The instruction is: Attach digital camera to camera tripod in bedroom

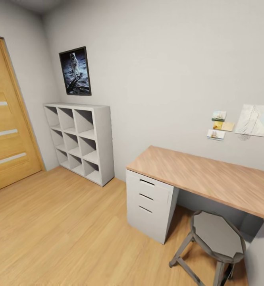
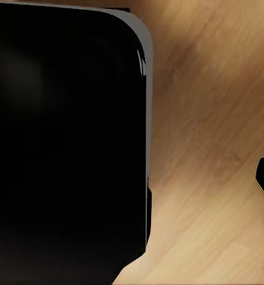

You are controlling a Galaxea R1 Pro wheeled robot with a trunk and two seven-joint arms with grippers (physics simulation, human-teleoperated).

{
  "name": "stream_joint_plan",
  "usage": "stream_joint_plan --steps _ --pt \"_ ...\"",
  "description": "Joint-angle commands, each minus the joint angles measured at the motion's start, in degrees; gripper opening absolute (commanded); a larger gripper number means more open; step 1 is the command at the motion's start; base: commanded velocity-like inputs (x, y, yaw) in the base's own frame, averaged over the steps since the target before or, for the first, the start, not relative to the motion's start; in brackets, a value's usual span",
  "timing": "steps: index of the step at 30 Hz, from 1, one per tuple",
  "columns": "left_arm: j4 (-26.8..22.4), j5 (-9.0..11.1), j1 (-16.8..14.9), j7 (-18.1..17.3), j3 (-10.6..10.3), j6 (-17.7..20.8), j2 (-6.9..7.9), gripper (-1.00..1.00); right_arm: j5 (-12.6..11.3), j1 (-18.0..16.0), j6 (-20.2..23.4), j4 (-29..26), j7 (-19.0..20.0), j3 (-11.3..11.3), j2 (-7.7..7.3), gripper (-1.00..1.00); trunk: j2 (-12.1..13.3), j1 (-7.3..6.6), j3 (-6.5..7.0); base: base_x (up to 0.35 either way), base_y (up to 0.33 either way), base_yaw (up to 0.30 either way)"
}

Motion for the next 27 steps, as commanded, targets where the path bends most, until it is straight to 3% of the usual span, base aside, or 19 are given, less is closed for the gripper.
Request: stream_joint_plan --steps 1,27 --pt "-0.07 0.22 0.02 0.03 -0.04 -0.07 0.0 1.0 -0.01 0.01 -0.22 0.01 -0.02 -0.02 0.0 1.0 -0.02 0.0 -0.03 0.0 0.0 0.284" --pt "-0.07 0.22 0.02 0.03 -0.07 -0.07 0.0 1.0 -0.03 0.01 -0.22 0.01 -0.02 -0.02 0.0 1.0 -0.02 0.0 -0.03 0.0 0.0 0.283"
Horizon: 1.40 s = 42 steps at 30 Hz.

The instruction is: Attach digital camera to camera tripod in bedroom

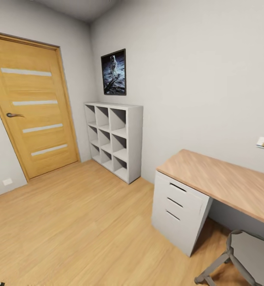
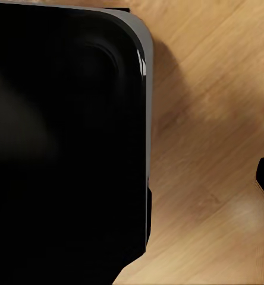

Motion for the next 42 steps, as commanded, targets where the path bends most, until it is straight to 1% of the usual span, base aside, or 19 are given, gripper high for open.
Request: stream_joint_plan --steps 1,7,9,10,14,21,26,31,37,42 --pt "-0.06 0.22 0.02 0.03 -0.05 -0.09 0.0 1.0 0.0 0.01 -0.22 0.01 -0.02 -0.02 -0.01 1.0 -0.02 0.0 -0.03 0.0 0.0 0.283" --pt "-0.06 0.22 0.02 -0.08 0.06 -0.09 -0.18 1.0 0.0 0.01 -0.22 0.01 -0.02 -0.02 -0.01 1.0 -0.02 0.0 -0.03 0.0 0.0 0.283" --pt "-0.06 0.22 0.02 -0.16 0.09 -0.1 -1.06 1.0 0.01 0.01 -0.22 0.01 -0.02 -0.02 -0.01 1.0 -0.02 0.0 -0.03 0.0 0.0 0.284" --pt "-0.06 0.22 0.02 -0.19 0.07 -0.1 -1.81 1.0 0.0 0.01 -0.22 0.01 -0.02 -0.02 -0.01 1.0 -0.02 0.0 -0.03 0.0 0.0 0.284" --pt "-0.06 0.22 0.02 -0.18 0.1 -0.1 -2.85 1.0 0.01 0.01 -0.22 0.01 -0.02 -0.02 -0.01 1.0 -0.02 0.0 -0.03 0.0 0.0 0.284" --pt "-0.06 0.22 0.02 -0.22 0.17 -0.07 -3.28 1.0 0.02 0.01 -0.22 0.01 -0.02 -0.02 -0.01 1.0 -0.02 0.0 -0.03 0.0 0.0 0.284" --pt "-0.06 0.22 0.02 -0.25 0.09 -0.05 -4.13 1.0 0.02 0.01 -0.22 0.01 -0.02 -0.02 -0.01 1.0 -0.02 0.0 -0.03 0.0 0.0 0.284" --pt "-0.06 0.27 0.02 -0.08 0.14 0.09 -3.91 1.0 0.02 0.01 -0.22 0.01 -0.02 -0.02 -0.01 1.0 -0.02 0.0 -0.03 0.0 0.0 0.284" --pt "-0.06 0.3 0.02 -0.01 -0.06 0.11 -2.56 1.0 0.02 0.01 -0.22 0.01 -0.02 -0.02 -0.01 1.0 -0.02 0.0 -0.03 0.0 0.0 0.284" --pt "0.05 0.2 0.02 0.02 -0.18 0.01 -2.01 1.0 0.01 0.01 -0.22 0.01 -0.02 -0.02 -0.01 1.0 -0.02 0.0 -0.03 0.0 0.0 0.284"
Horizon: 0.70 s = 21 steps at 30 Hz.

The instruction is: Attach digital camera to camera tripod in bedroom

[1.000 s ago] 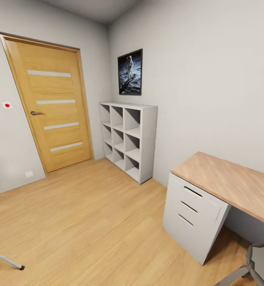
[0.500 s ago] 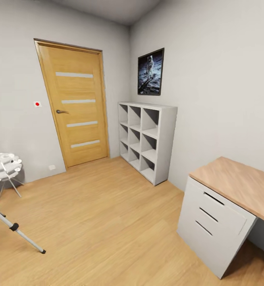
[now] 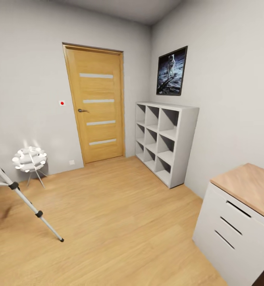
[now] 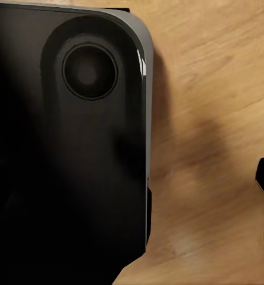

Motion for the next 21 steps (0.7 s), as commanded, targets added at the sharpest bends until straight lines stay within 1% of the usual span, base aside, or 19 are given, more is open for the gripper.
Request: stream_joint_plan --steps 1,8,15,21 --pt "-0.05 0.2 0.02 0.03 -0.08 -0.09 0.04 1.0 -0.01 0.01 -0.22 0.01 -0.02 -0.02 -0.01 1.0 -0.02 0.0 -0.03 0.0 0.0 0.284" --pt "0.07 0.08 0.02 0.03 -0.11 -0.1 0.32 1.0 -0.02 0.01 -0.23 0.01 -0.02 -0.02 -0.01 1.0 -0.02 0.0 -0.03 0.0 0.0 0.284" --pt "0.01 0.05 0.02 0.1 -0.04 -0.25 1.58 1.0 -0.01 0.01 -0.25 0.01 -0.02 -0.02 -0.01 1.0 -0.02 0.0 -0.03 0.0 0.0 0.284" --pt "0.0 0.05 0.02 0.11 -0.03 -0.27 1.68 1.0 0.0 0.01 -0.27 0.01 -0.02 -0.02 -0.01 1.0 -0.02 0.0 -0.03 0.0 0.0 0.283"
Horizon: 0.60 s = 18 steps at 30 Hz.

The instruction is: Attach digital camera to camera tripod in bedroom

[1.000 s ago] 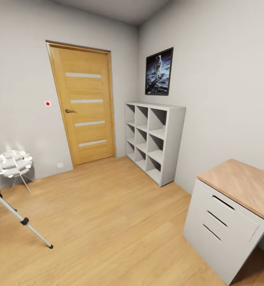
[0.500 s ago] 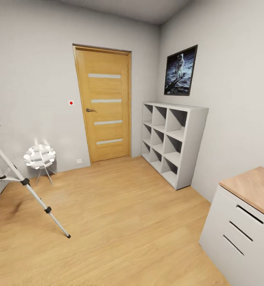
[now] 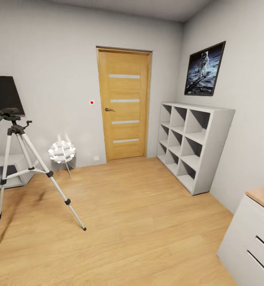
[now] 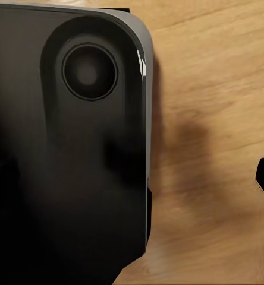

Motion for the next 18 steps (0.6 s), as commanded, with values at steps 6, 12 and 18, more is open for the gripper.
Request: stream_joint_plan --steps 6,12,18 --pt "-0.07 0.2 0.02 0.04 -0.06 -0.09 0.01 1.0 -0.02 0.01 -0.24 0.01 -0.02 -0.02 -0.01 1.0 -0.02 0.0 -0.03 0.0 0.0 0.284" --pt "-0.07 0.2 0.02 0.04 -0.06 -0.09 -0.07 1.0 -0.04 0.01 -0.26 0.01 -0.02 -0.02 -0.01 1.0 -0.02 0.0 -0.03 0.0 0.0 0.284" --pt "-0.07 0.2 0.02 0.04 -0.06 -0.09 -0.08 1.0 -0.03 0.01 -0.27 0.01 -0.02 -0.02 -0.01 1.0 -0.02 0.0 -0.03 0.0 0.0 0.283"
